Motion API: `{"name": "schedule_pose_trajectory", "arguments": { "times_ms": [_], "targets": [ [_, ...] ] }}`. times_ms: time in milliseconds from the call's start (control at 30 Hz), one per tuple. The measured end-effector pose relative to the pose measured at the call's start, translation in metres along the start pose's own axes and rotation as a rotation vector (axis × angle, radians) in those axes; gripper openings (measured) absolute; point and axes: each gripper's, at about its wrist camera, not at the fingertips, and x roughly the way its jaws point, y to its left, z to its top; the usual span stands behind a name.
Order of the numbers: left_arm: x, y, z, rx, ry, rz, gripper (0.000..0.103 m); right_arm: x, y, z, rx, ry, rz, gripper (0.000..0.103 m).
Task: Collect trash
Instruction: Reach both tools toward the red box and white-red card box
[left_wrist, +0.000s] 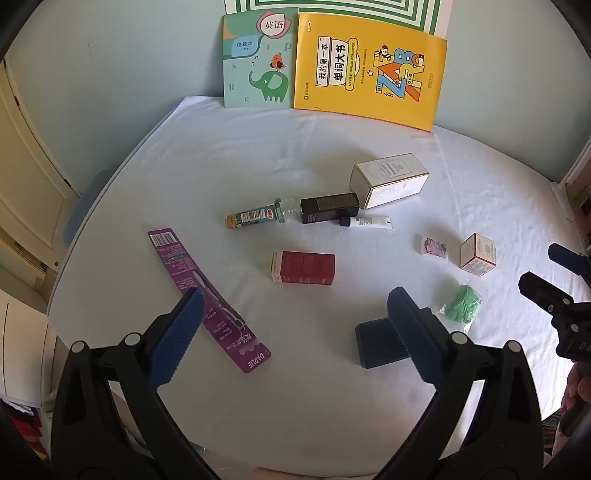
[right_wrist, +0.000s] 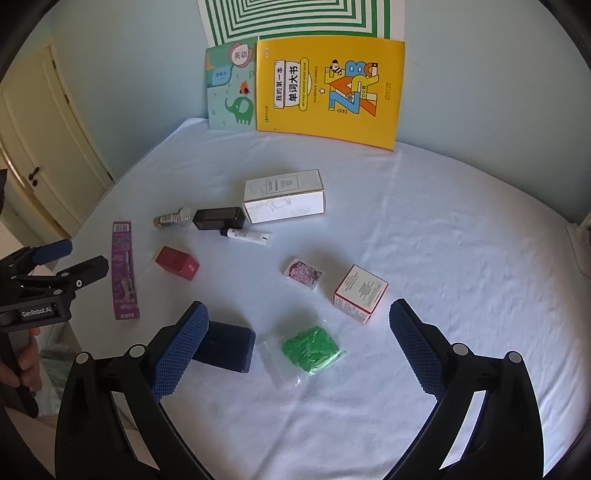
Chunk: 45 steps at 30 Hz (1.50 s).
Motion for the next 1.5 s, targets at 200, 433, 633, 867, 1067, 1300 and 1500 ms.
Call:
{"name": "schedule_pose_trajectory", "arguments": {
  "times_ms": [200,433,633,867,1067,1300,1500],
  "targets": [
    [0.0,0.002,-0.001,-0.01,0.007,0.0,0.097,-0.001,0.002,0.0,-0.002,-0.001,-0.002,0.097],
    [-0.001,-0.001,0.0,-0.01,0.016,0.012,0.097,0.0,0.001,0.0,0.004,0.001,0.003,0.097],
    [-0.001,-0.003,0.0,-0.011,0.024,0.013,0.097,-0.001,0.0,0.0,0.008,-0.006,0.0,0.097],
    [0.001,-0.006,-0.001,-0.003,0.031,0.013,0.097,0.0,-0.002,0.0,0.012,-0.006,-0.001,0.097],
    [0.002,-0.009,0.0,-0.003,0.032,0.011,0.097,0.0,-0.004,-0.001,0.024,-0.013,0.0,0.097],
    [0.003,-0.011,-0.001,-0.002,0.031,0.008,0.097,0.001,-0.005,-0.002,0.027,-0.009,0.008,0.097],
    [0.005,-0.013,-0.001,0.0,0.035,0.007,0.097,0.002,-0.005,-0.001,0.029,-0.003,0.008,0.097]
  ]
}}
